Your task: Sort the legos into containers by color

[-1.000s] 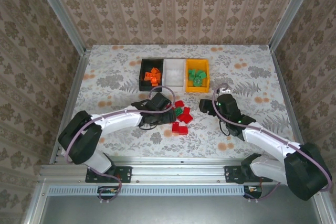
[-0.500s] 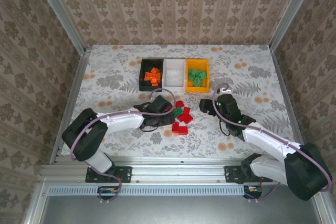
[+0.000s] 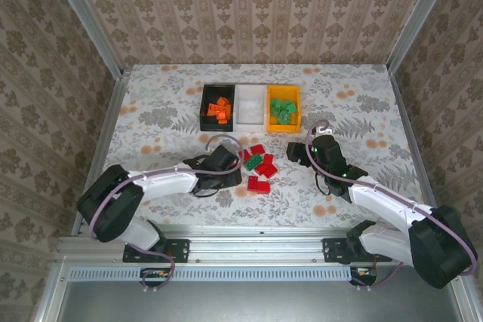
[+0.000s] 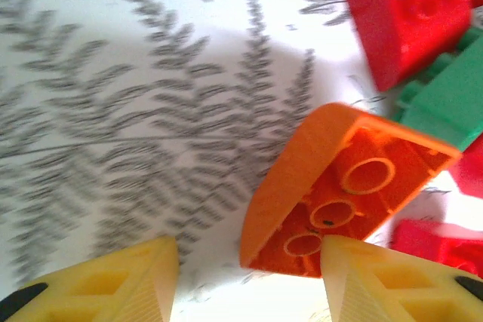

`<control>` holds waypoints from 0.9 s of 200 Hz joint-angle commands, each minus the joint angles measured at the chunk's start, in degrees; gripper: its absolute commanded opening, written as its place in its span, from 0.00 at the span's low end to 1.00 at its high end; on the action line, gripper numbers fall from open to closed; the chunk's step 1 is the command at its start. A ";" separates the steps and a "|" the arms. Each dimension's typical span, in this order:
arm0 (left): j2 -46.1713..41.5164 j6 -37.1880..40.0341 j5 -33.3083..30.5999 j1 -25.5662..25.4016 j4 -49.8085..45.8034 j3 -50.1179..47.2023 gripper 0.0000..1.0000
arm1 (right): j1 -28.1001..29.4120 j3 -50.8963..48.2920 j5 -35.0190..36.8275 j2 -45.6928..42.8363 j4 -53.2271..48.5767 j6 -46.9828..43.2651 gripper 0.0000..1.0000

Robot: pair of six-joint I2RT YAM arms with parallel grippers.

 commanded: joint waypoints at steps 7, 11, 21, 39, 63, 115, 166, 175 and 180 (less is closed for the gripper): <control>-6.84 3.04 -4.29 0.70 -8.24 -0.47 0.54 | -0.15 -0.41 0.50 -0.64 -0.68 0.74 0.85; -7.78 3.44 -4.24 0.80 -8.42 -0.40 0.54 | -0.20 -0.41 0.46 -0.60 -0.60 0.79 0.85; -9.67 4.15 -3.66 0.92 -8.66 0.07 0.55 | -0.15 -0.41 0.46 -0.51 -0.48 0.81 0.85; -11.15 5.69 -3.26 1.01 -9.67 2.02 0.60 | -0.15 -0.41 0.47 -0.33 -0.50 0.74 0.84; -9.46 10.40 -1.66 1.05 -9.91 4.37 0.64 | -0.15 -0.41 0.46 -0.25 -0.59 0.74 0.84; 3.30 29.68 1.13 1.18 -17.93 16.53 0.68 | -0.15 -0.24 0.11 -0.25 -0.83 0.57 0.84; 9.39 35.57 4.53 1.04 -18.25 18.00 0.68 | -0.15 -0.06 0.55 -0.51 -1.33 0.22 0.84; 9.91 36.29 5.17 1.02 -18.03 18.00 0.67 | -0.15 0.01 0.50 -0.42 -1.21 0.27 0.84; 10.15 36.75 5.09 0.96 -18.14 18.28 0.67 | -0.15 0.03 0.51 -0.33 -1.20 0.24 0.84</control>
